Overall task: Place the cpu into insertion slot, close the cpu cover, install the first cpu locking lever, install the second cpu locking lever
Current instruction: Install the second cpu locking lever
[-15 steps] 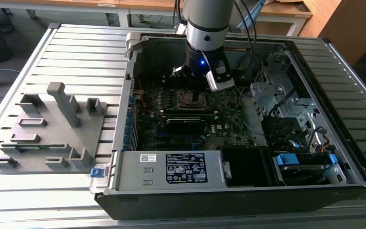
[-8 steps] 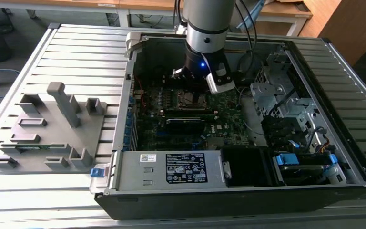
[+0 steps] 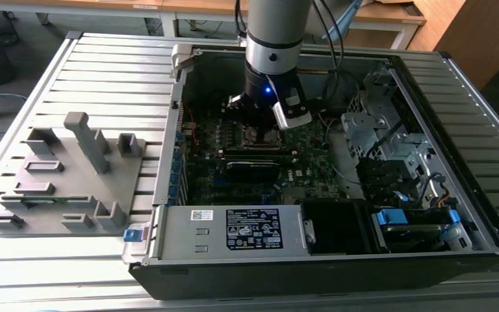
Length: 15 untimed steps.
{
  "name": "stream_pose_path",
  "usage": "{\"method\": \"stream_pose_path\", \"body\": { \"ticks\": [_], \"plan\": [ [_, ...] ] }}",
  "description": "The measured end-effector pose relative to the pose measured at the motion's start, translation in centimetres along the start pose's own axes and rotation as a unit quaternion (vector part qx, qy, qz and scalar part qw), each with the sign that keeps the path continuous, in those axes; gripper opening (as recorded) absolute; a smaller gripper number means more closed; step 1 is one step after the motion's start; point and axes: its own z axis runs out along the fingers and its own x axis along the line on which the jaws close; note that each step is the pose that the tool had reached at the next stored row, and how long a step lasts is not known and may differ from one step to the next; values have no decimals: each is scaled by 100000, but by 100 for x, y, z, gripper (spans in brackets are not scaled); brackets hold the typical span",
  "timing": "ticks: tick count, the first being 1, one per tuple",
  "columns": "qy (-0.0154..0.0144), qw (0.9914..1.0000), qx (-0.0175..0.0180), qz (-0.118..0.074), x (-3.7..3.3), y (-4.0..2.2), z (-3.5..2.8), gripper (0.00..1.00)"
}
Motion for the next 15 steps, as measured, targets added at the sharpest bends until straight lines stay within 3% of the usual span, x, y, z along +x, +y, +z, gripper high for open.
{"method": "stream_pose_path", "body": {
  "ticks": [9,15],
  "plan": [
    [-22,100000,-13,0,54,-19,121,11],
    [-22,100000,2,0,56,-20,131,11]
  ]
}}
